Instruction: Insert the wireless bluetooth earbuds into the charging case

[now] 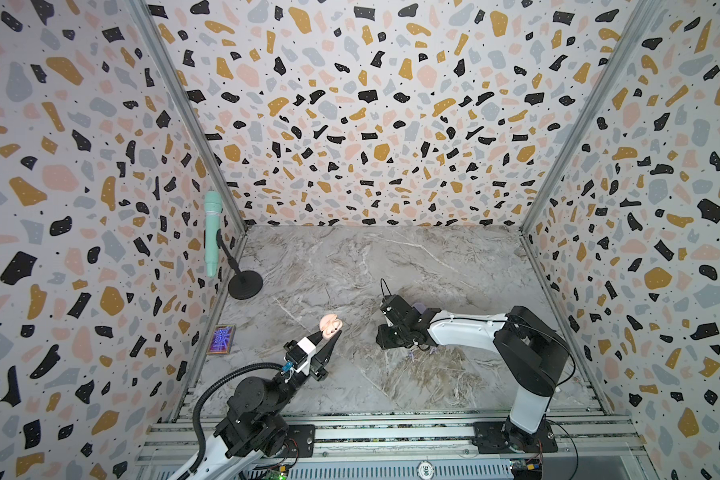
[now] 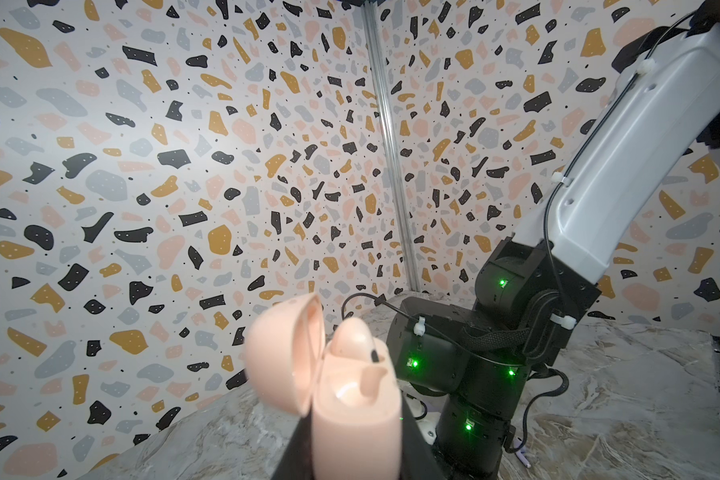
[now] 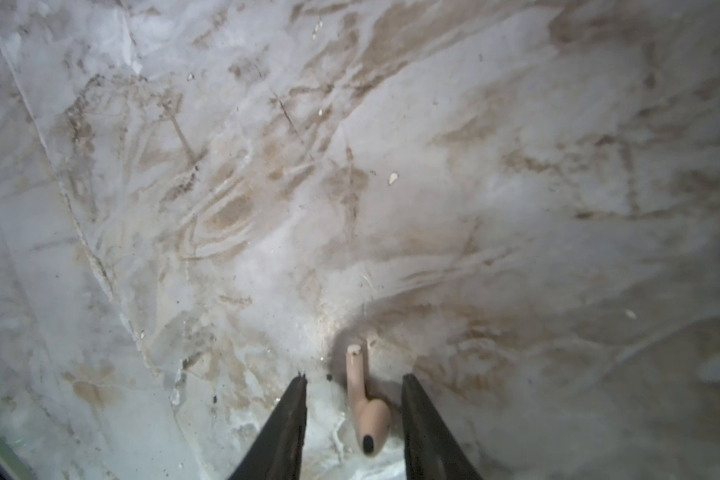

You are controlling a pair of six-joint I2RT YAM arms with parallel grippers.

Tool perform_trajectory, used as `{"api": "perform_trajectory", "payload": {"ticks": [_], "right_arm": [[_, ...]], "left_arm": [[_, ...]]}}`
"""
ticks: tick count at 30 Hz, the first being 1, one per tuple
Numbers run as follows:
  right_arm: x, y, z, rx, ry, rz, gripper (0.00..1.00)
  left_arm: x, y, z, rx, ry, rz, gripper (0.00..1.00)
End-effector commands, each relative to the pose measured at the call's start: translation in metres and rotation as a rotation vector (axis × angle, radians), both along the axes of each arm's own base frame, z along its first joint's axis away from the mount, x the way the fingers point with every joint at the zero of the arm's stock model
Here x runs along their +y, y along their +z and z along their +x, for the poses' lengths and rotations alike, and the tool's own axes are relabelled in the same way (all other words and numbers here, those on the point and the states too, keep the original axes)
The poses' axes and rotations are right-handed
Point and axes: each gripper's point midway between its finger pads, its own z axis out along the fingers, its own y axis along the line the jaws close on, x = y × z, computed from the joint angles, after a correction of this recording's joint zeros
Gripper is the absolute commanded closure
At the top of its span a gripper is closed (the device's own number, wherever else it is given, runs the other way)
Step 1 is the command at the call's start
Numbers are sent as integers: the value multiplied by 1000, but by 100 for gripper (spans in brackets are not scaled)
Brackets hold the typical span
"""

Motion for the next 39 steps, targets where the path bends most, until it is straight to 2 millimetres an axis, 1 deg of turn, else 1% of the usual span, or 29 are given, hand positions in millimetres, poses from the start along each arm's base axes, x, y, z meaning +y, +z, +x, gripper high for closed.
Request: {"api": "perform_trajectory", "payload": {"ticks": [1, 8, 13, 15, 17, 19, 22, 24, 27, 34, 39], "right_arm": [[-3, 6, -16, 30, -7, 14, 61], [12, 14, -35, 30, 20, 55, 62], [28, 18, -40, 34, 59, 97, 62], [31, 26, -41, 18, 79, 112, 62], [29, 35, -38, -14, 89, 104, 63], [19, 46, -29, -78, 79, 65, 63], [6, 52, -19, -117, 78, 18, 62], [-1, 50, -12, -109, 71, 0, 62], [-5, 47, -6, -98, 74, 11, 62], [0, 36, 1, -77, 74, -7, 62], [3, 25, -1, -49, 77, -8, 62]], "left_arm": [[2, 7, -2, -32, 0, -20, 100], [2, 6, -2, -31, 1, -20, 100], [2, 6, -1, -29, 5, -19, 100], [2, 5, -1, -27, 5, -17, 100], [2, 5, -1, -27, 4, -18, 100], [2, 5, -1, -29, 5, -18, 100], [2, 6, -2, -33, 4, -20, 100], [2, 6, -2, -32, 2, -19, 100], [2, 6, -2, -32, 2, -19, 100], [2, 5, -2, -29, 3, -16, 100], [2, 5, -2, -31, 3, -15, 100]]}}
